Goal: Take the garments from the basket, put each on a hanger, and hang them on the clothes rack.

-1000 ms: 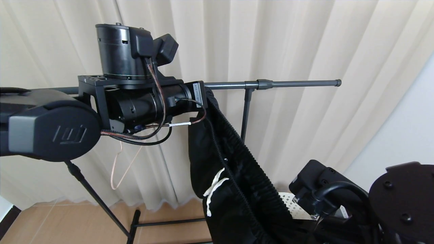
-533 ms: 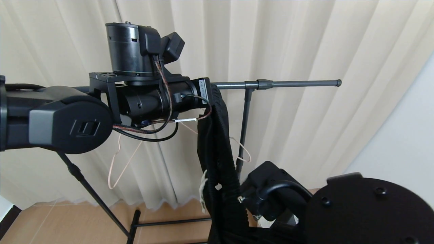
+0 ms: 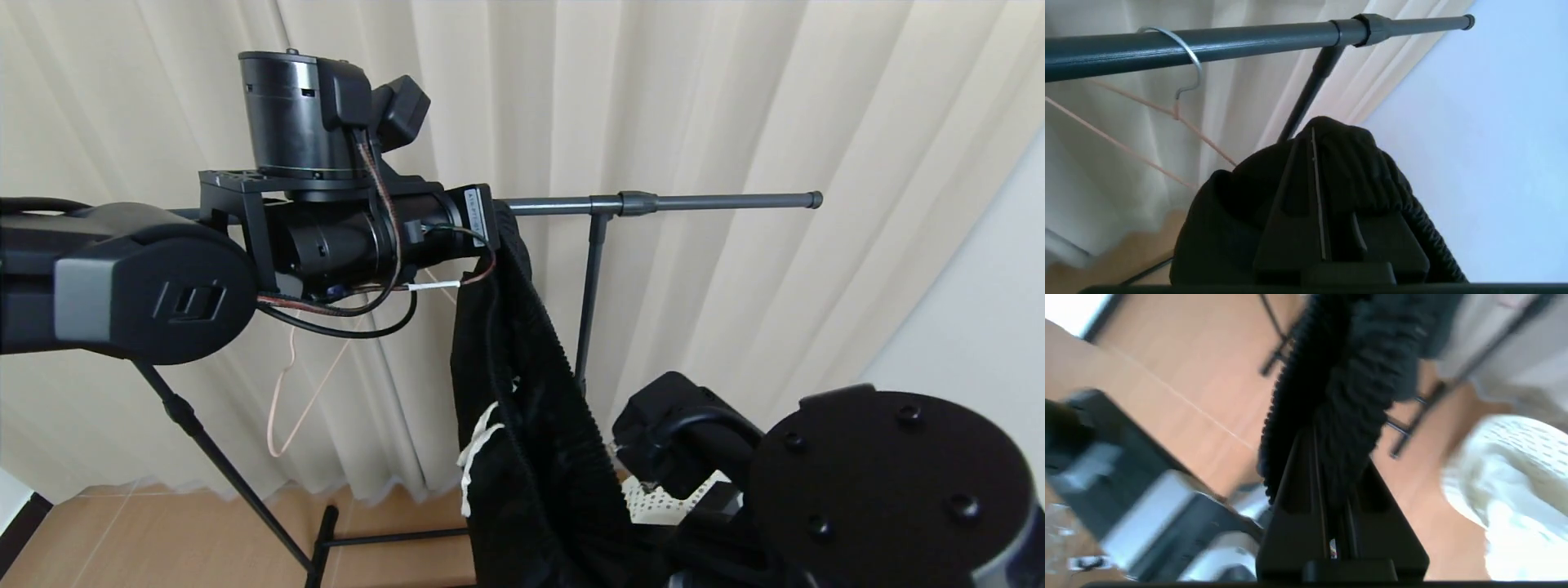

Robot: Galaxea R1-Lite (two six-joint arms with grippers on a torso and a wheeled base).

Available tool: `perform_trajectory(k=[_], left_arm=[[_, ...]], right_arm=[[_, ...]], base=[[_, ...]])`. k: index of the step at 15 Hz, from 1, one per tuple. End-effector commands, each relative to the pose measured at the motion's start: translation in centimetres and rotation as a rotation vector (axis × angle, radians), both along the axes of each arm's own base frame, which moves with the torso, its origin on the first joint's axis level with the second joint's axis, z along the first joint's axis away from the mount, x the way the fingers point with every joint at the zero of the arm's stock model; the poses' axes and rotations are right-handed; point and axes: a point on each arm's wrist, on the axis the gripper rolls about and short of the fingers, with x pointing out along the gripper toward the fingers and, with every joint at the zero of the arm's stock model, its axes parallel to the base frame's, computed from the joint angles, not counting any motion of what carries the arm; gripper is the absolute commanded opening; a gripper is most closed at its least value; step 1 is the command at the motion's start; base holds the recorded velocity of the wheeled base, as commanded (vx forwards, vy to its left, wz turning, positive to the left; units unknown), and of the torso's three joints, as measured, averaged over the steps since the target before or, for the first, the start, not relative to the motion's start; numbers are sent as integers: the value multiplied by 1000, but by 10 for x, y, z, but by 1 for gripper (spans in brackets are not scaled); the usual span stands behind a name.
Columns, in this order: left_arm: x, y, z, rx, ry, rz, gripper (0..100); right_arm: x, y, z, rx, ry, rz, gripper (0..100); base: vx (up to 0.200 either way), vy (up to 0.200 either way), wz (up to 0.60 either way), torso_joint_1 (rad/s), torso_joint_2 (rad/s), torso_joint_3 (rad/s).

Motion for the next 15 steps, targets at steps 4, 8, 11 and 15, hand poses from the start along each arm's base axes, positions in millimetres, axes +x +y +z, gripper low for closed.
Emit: perform_trajectory(k=[4, 8, 11, 15], left_arm=[[-22, 37, 4, 95, 75, 54, 0], [-53, 56, -18, 239, 210, 43, 0], [-77, 62, -35, 305, 237, 3, 0], [-122, 52, -81, 409, 347, -144, 0]], right_arm=[[54, -46, 10, -107, -66, -201, 0], [118, -34, 24, -160, -225, -351, 0], [142, -22, 30, -154, -255, -390, 0], [171, 5, 49, -82, -324, -394, 0]], base=[[0, 0, 0, 0, 0, 0], [0, 0, 0, 0, 0, 0], [0, 0, 0, 0, 0, 0], [0, 0, 0, 0, 0, 0]])
